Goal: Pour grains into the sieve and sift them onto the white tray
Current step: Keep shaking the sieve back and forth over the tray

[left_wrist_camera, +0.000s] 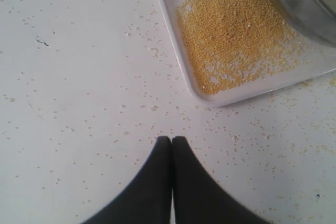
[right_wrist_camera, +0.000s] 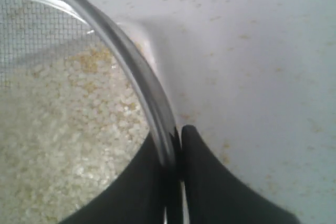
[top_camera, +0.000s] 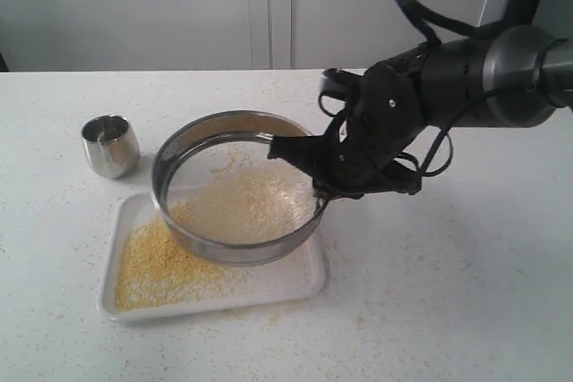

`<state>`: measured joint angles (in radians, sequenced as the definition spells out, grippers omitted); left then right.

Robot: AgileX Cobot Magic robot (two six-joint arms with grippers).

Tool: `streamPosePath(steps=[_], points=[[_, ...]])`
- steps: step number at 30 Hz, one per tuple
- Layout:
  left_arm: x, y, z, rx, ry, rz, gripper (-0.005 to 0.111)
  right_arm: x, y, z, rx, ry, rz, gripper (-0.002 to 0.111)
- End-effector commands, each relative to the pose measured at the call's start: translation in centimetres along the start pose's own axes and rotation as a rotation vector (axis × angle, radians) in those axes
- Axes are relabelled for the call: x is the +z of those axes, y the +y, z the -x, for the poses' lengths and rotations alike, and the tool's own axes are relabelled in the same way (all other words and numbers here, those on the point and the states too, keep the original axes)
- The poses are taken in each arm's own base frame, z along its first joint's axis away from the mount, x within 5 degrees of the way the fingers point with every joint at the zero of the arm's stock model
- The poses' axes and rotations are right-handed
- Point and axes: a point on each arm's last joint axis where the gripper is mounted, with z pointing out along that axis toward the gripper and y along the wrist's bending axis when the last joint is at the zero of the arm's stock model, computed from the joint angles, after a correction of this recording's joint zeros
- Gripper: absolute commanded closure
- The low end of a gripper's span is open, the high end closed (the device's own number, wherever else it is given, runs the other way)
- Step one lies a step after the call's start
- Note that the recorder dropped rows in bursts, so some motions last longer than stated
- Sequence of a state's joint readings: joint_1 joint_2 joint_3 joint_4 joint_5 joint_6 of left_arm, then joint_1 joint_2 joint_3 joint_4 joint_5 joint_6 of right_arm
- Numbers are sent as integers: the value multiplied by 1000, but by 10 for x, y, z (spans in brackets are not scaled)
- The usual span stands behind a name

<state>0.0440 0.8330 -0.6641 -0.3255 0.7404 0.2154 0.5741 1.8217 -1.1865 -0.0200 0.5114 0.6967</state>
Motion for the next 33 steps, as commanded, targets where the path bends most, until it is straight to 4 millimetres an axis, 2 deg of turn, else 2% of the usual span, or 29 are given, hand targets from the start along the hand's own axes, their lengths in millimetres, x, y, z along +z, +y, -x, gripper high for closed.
streamPosePath(steps=[1, 4, 5, 7, 8, 10, 12, 14, 17, 19, 23, 25, 29, 31, 33], points=[[0, -1, -2, -9, 6, -11, 107, -10, 22, -3, -137, -37, 48, 108], [0, -1, -2, -9, 6, -11, 107, -8, 1, 9, 48, -25, -23, 108], [0, -1, -2, -9, 6, -11, 107, -6, 5, 5, 68, -7, -2, 108], [0, -1, -2, -9, 6, -11, 107, -4, 31, -11, -93, -7, 73, 108], [0, -1, -2, -9, 6, -11, 107, -3, 31, -12, -164, -19, 56, 108], [0, -1, -2, -9, 6, -11, 107, 0, 10, 0, -95, -17, -56, 108], [0, -1, -2, -9, 6, -11, 107, 2, -7, 6, 75, 7, -116, 108], [0, -1, -2, -9, 6, -11, 107, 2, -2, 3, 66, 28, -77, 108], [0, -1, -2, -9, 6, -11, 107, 1, 28, -11, -39, 23, 46, 108], [0, -1, -2, -9, 6, -11, 107, -1, 36, -12, -138, -11, 58, 108], [0, -1, -2, -9, 6, -11, 107, 4, 8, 4, 50, -3, -80, 108], [0, -1, -2, -9, 6, -11, 107, 4, 5, 4, 131, 24, -84, 108], [0, -1, -2, -9, 6, -11, 107, 3, 35, -14, -45, 35, 30, 108], [0, -1, -2, -9, 6, -11, 107, 5, 31, -12, -131, 24, -13, 108], [0, -1, -2, -9, 4, -10, 107, 7, 11, -2, -16, 27, -103, 108]])
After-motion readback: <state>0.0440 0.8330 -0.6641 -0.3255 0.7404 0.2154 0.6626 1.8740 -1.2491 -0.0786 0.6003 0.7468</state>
